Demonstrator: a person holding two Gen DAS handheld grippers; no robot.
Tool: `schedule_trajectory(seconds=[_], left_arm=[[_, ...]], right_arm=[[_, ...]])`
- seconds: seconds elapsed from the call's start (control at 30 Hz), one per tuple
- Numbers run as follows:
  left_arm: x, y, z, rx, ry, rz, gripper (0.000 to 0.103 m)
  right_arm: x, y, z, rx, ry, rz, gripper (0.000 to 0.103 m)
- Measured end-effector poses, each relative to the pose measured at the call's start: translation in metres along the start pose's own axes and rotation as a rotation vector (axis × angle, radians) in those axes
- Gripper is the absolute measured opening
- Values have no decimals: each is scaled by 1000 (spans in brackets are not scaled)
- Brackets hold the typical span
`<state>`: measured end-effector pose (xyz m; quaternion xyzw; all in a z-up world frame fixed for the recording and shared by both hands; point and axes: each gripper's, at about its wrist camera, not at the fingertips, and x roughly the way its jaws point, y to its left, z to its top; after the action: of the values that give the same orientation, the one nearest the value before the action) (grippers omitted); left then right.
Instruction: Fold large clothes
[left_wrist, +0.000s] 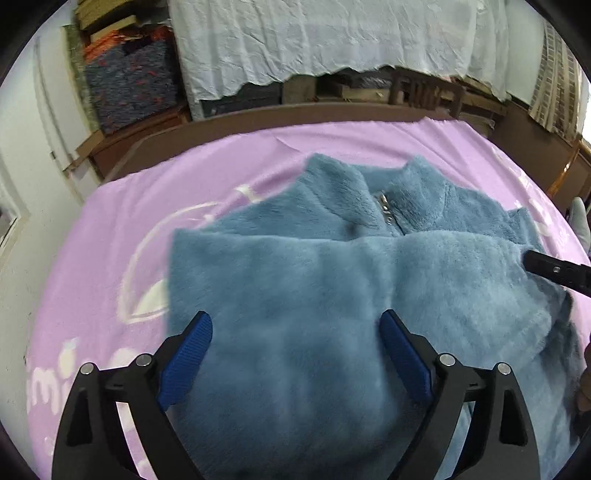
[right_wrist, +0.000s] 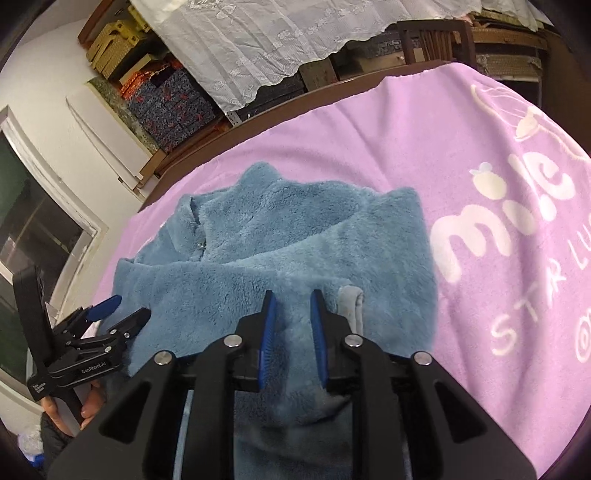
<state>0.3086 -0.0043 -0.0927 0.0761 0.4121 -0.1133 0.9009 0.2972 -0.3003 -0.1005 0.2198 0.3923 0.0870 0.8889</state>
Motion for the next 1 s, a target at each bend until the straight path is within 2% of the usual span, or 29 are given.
schedule_trajectory(seconds=[0.03, 0.1, 0.2, 0.27, 0.3, 0.4, 0.47, 0.5, 0.57, 0.63, 0.73, 0.8, 0.93, 1.0], left_arm=[[-12, 8, -2, -24, -21, -14, 92], [-37, 26, -11, -87, -49, -88, 92], [-51, 39, -31, -141, -40, -171, 92], [-48, 34, -44, -122, 5, -169, 92], [-43, 26, -50, -92, 32, -144, 92], [-28, 3, -59, 13, 81, -38, 93], [-21, -6, -62, 64, 96, 15, 97], [-21, -4, -63, 63, 93, 5, 97], [-21, 3, -65, 30, 102, -8, 97], [-34, 17, -69, -39, 80, -15, 96], [-60, 39, -76, -120, 40, -108, 96], [-74, 52, -78, -139, 12, -122, 96], [-79, 62, -74, -150, 12, -98, 96], [-72, 65, -71, -153, 37, -110, 91]], right_arm=[[-11, 1, -1, 8, -16, 9, 23], [-35, 4, -7, 0, -63, 56, 28], [-57, 9, -21, -14, -89, 81, 32], [-55, 11, -34, -27, -50, 89, 33], [-52, 13, -38, -33, -23, 85, 33], [-33, 16, -52, -65, 78, 45, 40], [-33, 21, -53, -118, 78, 36, 50], [-33, 22, -54, -122, 82, 54, 54], [-38, 21, -54, -107, 71, 56, 54], [-55, 17, -59, -77, 33, 65, 54], [-95, 4, -66, -48, -55, 84, 54], [-115, -7, -66, -44, -87, 61, 54], [-127, -38, -63, 22, -70, 60, 55], [-122, -49, -63, 50, -47, 75, 55]])
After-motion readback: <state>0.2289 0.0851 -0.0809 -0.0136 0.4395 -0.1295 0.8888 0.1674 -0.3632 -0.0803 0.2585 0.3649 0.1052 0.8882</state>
